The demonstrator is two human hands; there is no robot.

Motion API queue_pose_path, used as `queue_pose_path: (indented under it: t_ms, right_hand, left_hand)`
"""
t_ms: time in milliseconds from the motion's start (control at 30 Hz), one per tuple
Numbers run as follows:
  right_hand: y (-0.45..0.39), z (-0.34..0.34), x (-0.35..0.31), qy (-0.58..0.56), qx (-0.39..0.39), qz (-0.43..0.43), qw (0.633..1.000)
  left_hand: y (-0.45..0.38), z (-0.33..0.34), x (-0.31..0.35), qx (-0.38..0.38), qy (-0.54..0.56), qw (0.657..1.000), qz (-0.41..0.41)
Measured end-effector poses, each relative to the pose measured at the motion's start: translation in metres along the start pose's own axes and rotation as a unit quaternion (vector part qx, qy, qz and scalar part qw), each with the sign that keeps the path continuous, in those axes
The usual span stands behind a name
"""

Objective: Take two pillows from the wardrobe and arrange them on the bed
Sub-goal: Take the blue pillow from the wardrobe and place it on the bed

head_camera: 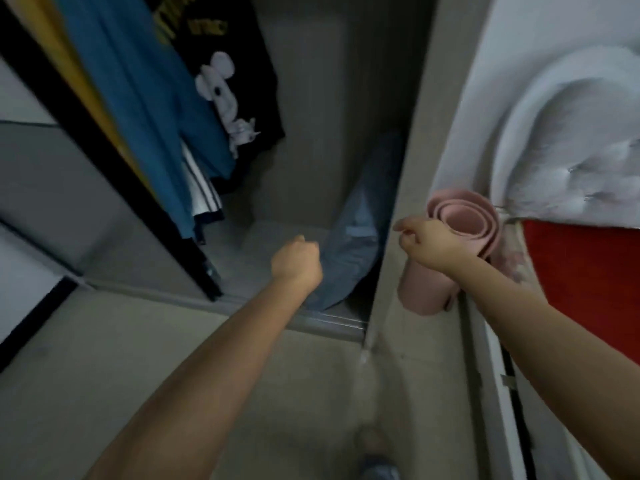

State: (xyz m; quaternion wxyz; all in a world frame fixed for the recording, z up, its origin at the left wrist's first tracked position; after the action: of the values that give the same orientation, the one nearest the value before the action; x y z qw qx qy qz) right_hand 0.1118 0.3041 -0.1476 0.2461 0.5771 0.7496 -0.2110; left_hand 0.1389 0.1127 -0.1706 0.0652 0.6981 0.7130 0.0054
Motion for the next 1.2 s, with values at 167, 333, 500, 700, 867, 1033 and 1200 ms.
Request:
queue_pose_path:
  t_ms: [167, 333, 500, 700, 867, 1033, 1200]
  right_hand:
    - [-0.053, 0.061, -0.043, -0.001, -0.038, 0.009, 0.999]
    - [-0.111, 0.096, -0.035, -0.008, -0.037, 0.055, 0.998]
    - [-0.163, 0.110, -0.008, -0.005, -0.018, 0.166, 0.986]
    - [-0.197, 0.123, 0.027, 0.041, 0.006, 0.314, 0.948]
    - [-0.204, 0.137, 0.059, 0.081, 0.032, 0.438, 0.895]
    - [-0.196, 0.163, 0.089, 0.041, 0.097, 0.587, 0.803]
    - [-0.203, 0.158, 0.115, 0.080, 0.116, 0.576, 0.805]
  left_hand:
    - [-0.021, 0.017, -0.082, -0.034, -0.015, 0.999, -0.012]
    - [-0.079, 0.030, -0.136, -0.087, -0.059, 0.994, 0.005]
    - [-0.142, 0.032, -0.180, -0.107, -0.069, 0.991, 0.045]
    - [-0.222, 0.038, -0.185, -0.111, -0.074, 0.983, 0.128]
    - [-0.294, 0.050, -0.166, -0.097, -0.078, 0.966, 0.226]
    - [-0.329, 0.079, -0.151, -0.099, -0.076, 0.950, 0.286]
    - [-0.346, 0.111, -0.127, -0.145, -0.048, 0.936, 0.318]
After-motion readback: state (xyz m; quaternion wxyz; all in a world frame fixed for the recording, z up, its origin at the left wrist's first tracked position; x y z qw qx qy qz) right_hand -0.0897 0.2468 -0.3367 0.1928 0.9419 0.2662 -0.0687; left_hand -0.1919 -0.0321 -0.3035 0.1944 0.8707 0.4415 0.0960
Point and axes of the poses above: each hand's wrist, its own y-axis away from the middle knuckle, its own z-axis out of the palm, x = y × z, the point moved 6 cm from there along -y, towards the middle knuckle, and after that the axes turned 10 degrees about -y, right-handed, at the moved point
